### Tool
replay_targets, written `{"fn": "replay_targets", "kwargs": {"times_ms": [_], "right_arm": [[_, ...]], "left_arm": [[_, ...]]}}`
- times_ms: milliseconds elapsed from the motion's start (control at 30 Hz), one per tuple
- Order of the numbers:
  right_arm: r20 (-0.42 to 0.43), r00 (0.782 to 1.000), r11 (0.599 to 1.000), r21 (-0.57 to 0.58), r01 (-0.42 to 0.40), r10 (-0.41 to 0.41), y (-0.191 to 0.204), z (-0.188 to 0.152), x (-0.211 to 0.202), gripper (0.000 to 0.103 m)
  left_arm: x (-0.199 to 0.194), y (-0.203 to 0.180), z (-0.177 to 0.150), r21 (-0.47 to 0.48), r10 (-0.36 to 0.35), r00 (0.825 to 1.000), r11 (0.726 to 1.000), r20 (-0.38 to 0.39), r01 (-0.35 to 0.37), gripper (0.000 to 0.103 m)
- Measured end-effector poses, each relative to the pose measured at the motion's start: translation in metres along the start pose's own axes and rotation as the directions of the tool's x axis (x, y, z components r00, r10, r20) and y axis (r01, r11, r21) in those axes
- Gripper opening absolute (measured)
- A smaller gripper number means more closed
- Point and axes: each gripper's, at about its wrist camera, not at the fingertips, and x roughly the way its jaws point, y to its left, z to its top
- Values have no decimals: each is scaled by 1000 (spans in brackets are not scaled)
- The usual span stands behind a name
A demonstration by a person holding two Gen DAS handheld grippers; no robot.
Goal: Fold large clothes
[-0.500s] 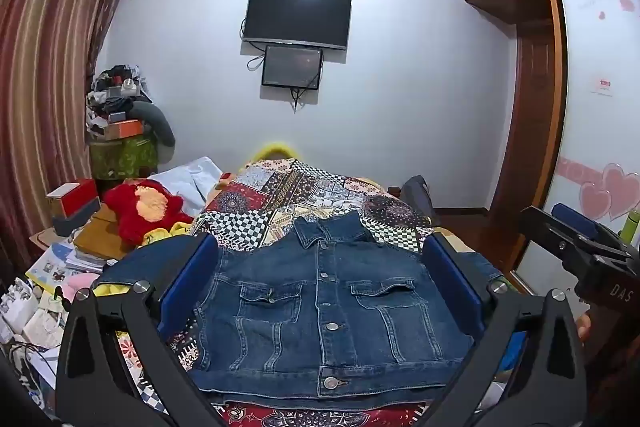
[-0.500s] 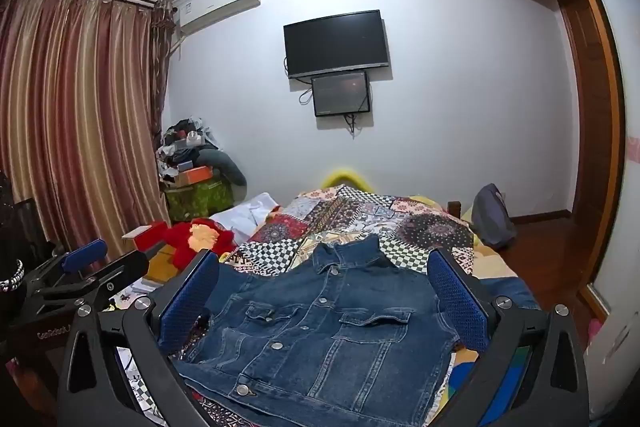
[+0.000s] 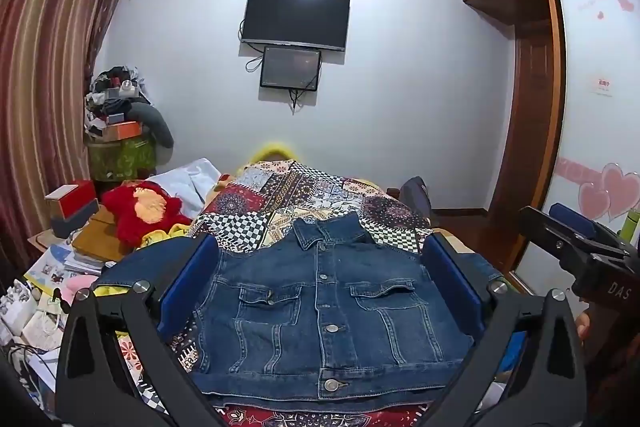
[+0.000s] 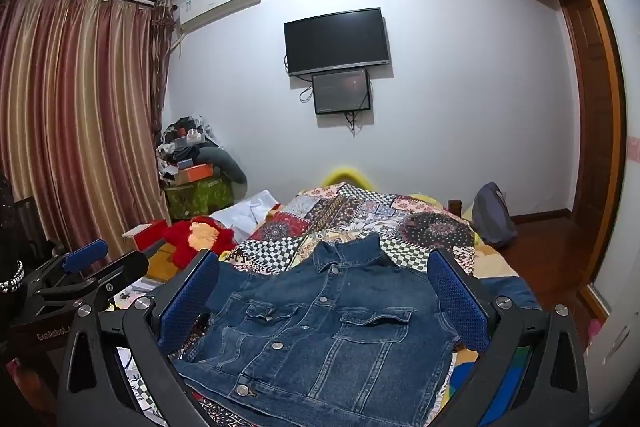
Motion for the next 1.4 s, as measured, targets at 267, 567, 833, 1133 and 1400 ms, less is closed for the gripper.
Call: {"fn": "replay_targets", "kwargs": {"times_ms": [267, 567, 833, 1133, 1400], "right_arm": [[0, 1000, 1000, 1, 0, 0, 0, 0, -1, 103], [0, 1000, 1000, 3, 1, -1, 2, 0, 0, 103], [-1, 1000, 1000, 4, 1, -1, 0, -3, 1, 103], [-2, 1000, 1000, 4, 2, -2, 0, -3, 1, 103], [-10, 1000, 1000, 2, 5, -5, -1, -3, 4, 103]], "left_arm": [[-3, -6, 4, 13, 2, 1000, 1000, 8, -2, 103], [-5, -5, 5, 20, -1, 1000, 1000, 13, 1, 103], [-5, -7, 5, 22, -1, 1000, 1000, 14, 0, 103], [-6, -7, 5, 23, 0, 1000, 1000, 14, 0, 103], [-6, -8, 5, 21, -1, 1000, 1000, 11, 1, 103]]}}
